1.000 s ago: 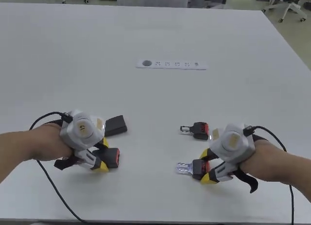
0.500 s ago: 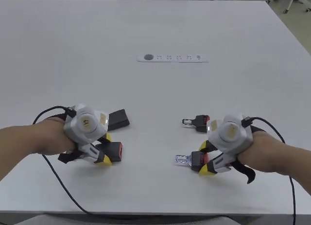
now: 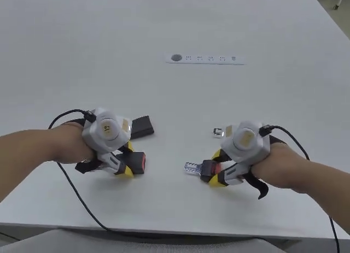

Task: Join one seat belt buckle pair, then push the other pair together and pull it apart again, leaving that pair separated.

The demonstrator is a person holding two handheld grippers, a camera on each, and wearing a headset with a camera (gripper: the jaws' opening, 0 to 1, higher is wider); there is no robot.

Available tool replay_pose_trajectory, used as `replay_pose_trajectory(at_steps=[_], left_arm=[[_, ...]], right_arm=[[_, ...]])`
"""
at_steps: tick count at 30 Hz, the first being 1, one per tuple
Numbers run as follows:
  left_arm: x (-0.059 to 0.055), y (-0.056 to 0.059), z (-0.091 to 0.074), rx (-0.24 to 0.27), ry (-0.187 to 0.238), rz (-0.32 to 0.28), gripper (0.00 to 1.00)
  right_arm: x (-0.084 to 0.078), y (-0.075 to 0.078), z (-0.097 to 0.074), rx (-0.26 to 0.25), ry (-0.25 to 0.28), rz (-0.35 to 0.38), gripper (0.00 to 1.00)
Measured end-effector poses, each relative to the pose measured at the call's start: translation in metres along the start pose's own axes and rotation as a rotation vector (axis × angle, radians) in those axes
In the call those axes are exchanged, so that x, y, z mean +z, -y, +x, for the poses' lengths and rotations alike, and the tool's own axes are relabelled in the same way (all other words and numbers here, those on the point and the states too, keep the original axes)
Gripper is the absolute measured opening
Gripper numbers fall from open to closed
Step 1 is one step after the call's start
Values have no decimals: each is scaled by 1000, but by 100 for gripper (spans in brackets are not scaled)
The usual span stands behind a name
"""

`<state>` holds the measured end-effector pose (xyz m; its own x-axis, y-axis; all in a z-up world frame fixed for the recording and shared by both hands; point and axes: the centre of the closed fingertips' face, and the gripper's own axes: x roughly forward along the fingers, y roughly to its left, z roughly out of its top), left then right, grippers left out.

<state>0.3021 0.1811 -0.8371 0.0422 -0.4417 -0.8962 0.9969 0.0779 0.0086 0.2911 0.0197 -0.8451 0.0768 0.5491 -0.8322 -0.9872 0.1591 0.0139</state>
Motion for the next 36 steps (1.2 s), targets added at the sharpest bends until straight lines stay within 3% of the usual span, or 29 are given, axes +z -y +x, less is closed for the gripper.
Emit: replay_pose_trajectory(at_steps=[13, 21, 36], left_arm=[[-1, -3, 2, -17, -17, 26, 36], [-4, -6, 5, -32, -65, 58, 36], [-5, -6, 7, -29, -68, 64, 36]], right_arm=[[42, -2, 27, 4, 22, -29, 35], [64, -7, 41, 3, 32, -52, 35], [77, -8, 51, 13, 1, -107, 35]])
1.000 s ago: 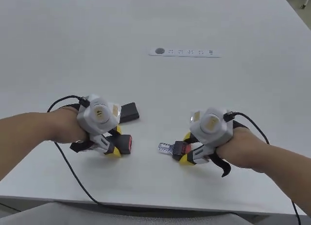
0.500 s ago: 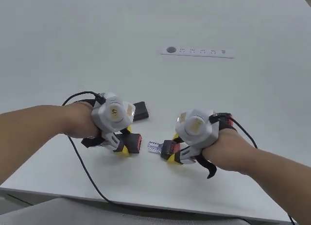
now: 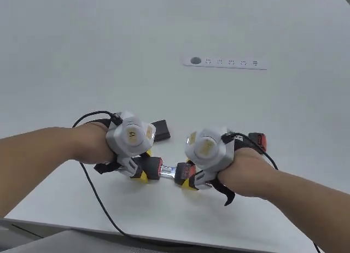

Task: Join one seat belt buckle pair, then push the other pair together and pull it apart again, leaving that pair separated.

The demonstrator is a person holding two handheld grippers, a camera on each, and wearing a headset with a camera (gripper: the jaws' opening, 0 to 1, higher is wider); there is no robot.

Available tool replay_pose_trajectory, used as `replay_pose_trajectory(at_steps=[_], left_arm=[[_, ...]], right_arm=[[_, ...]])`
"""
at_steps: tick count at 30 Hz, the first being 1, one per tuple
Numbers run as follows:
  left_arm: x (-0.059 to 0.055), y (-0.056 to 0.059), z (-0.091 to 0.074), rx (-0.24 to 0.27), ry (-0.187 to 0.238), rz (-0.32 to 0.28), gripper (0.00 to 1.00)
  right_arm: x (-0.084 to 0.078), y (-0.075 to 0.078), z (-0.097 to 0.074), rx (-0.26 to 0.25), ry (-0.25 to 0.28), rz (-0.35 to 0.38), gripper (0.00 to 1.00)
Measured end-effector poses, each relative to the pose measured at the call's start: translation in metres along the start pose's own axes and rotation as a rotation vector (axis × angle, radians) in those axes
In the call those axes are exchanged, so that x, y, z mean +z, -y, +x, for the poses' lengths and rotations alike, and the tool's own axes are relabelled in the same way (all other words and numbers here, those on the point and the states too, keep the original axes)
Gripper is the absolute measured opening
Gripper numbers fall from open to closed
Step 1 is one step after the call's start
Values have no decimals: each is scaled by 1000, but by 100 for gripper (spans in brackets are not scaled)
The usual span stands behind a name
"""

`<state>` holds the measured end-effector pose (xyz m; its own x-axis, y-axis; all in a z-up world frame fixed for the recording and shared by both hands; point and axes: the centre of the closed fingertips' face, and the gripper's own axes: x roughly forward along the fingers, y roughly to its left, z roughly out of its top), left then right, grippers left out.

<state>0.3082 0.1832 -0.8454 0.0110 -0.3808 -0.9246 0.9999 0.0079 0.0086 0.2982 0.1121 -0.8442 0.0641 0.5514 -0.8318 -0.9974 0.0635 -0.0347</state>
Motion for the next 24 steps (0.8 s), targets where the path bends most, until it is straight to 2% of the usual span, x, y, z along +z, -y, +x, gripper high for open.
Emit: replay_pose_trajectory(at_steps=[8, 12, 14, 20, 24], left_arm=[[0, 1, 0, -3, -4, 7, 35], [2, 2, 2, 1, -20, 3, 35], [1, 1, 1, 2, -28, 3, 35], [0, 1, 0, -8, 12, 14, 35], [2, 1, 0, -10, 18, 20, 34]], right_arm=[[5, 1, 4, 19, -1, -17, 34], [11, 0, 7, 19, 14, -31, 33], [9, 2, 7, 19, 3, -34, 33], [12, 3, 8, 10, 37, -36, 32], [16, 4, 10, 9, 51, -28, 31]])
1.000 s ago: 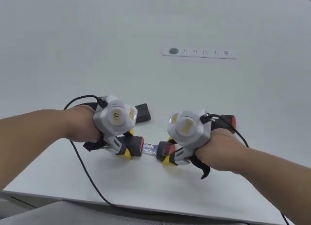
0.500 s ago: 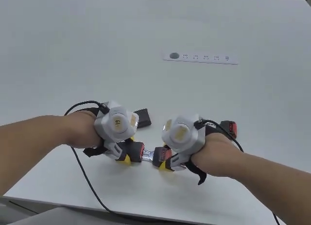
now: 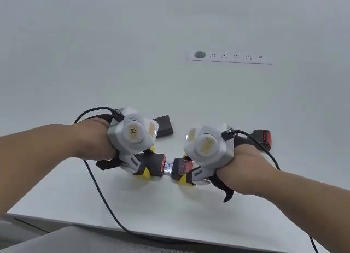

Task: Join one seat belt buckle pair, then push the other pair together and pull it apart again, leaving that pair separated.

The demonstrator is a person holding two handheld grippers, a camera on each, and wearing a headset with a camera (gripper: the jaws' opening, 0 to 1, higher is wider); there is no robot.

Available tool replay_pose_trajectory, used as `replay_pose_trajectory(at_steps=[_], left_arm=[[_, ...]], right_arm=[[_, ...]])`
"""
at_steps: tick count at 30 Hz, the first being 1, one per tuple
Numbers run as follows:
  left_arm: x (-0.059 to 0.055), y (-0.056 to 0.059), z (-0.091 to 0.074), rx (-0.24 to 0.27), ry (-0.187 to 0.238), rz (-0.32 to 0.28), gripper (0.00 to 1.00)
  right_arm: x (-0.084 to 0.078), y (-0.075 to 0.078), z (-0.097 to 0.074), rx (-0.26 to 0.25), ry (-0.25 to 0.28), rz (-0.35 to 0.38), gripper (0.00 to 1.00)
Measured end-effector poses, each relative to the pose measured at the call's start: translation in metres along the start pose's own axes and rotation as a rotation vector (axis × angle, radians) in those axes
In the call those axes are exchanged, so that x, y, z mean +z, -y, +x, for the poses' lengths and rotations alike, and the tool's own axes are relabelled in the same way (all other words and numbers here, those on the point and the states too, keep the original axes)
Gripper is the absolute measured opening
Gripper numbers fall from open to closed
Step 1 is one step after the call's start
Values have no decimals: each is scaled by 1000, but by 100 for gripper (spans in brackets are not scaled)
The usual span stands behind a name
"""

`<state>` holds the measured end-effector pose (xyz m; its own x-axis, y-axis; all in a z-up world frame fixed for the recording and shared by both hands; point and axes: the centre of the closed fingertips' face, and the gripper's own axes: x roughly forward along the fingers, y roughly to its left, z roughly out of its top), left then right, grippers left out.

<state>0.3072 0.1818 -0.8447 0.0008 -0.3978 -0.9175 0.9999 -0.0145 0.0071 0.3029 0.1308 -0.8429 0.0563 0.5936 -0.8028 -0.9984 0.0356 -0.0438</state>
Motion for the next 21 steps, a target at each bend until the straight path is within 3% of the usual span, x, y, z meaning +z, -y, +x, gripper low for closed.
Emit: replay_pose_trajectory(at_steps=[9, 10, 21], left_arm=[[0, 0, 0, -1, 9, -3, 34], [-2, 0, 0, -3, 1, -10, 34], [-2, 0, -1, 12, 40, -29, 35]], right_arm=[[12, 0, 9, -9, 38, 16, 31], [10, -1, 9, -10, 18, 20, 31], [10, 0, 9, -4, 10, 39, 33]])
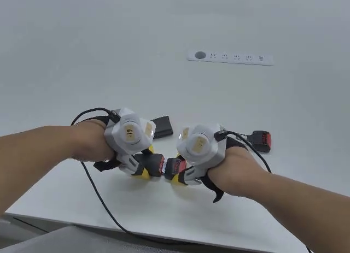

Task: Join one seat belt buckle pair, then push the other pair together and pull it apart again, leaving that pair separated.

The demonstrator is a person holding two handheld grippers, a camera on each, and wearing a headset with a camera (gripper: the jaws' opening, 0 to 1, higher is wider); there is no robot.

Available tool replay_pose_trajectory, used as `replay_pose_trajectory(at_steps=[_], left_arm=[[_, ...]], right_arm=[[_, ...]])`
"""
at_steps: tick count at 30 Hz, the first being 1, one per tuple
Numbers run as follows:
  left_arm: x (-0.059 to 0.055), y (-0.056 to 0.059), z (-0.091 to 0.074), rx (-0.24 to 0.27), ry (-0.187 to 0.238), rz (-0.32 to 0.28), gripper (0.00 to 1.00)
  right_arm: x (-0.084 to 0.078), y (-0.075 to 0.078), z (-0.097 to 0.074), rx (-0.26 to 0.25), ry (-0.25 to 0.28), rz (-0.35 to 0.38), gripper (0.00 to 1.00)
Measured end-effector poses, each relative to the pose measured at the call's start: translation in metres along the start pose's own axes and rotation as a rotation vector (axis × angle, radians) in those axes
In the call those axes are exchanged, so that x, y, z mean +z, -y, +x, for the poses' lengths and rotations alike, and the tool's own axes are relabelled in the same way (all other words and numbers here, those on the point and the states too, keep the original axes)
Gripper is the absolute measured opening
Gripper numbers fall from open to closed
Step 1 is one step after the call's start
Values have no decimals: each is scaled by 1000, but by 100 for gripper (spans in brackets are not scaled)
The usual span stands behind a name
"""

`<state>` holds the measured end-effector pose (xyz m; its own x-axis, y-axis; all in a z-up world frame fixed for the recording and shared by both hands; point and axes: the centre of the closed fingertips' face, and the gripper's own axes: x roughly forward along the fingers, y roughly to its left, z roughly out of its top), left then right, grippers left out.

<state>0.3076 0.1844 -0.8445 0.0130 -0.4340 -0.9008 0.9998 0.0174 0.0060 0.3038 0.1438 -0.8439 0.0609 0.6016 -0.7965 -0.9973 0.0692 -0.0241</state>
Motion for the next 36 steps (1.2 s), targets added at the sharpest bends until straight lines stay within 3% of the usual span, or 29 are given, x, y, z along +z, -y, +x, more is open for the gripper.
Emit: replay_pose_trajectory(at_steps=[7, 16, 21, 26, 34, 36], left_arm=[[2, -2, -1, -4, 27, -5, 35], [2, -2, 0, 1, 17, -8, 36], [1, -3, 0, 10, 38, -25, 37], [1, -2, 0, 20, 22, -27, 37], [-1, -4, 0, 21, 24, -71, 38], [-1, -4, 0, 26, 28, -86, 38]], right_arm=[[-2, -1, -5, 9, 68, 31, 33], [-1, -1, -4, -16, 67, 36, 34], [-1, -1, -3, -17, 65, 30, 34], [-1, 0, -2, -14, 73, 37, 35], [-2, -2, -2, -43, 67, -32, 36], [-2, -1, -3, -43, 76, -15, 36]])
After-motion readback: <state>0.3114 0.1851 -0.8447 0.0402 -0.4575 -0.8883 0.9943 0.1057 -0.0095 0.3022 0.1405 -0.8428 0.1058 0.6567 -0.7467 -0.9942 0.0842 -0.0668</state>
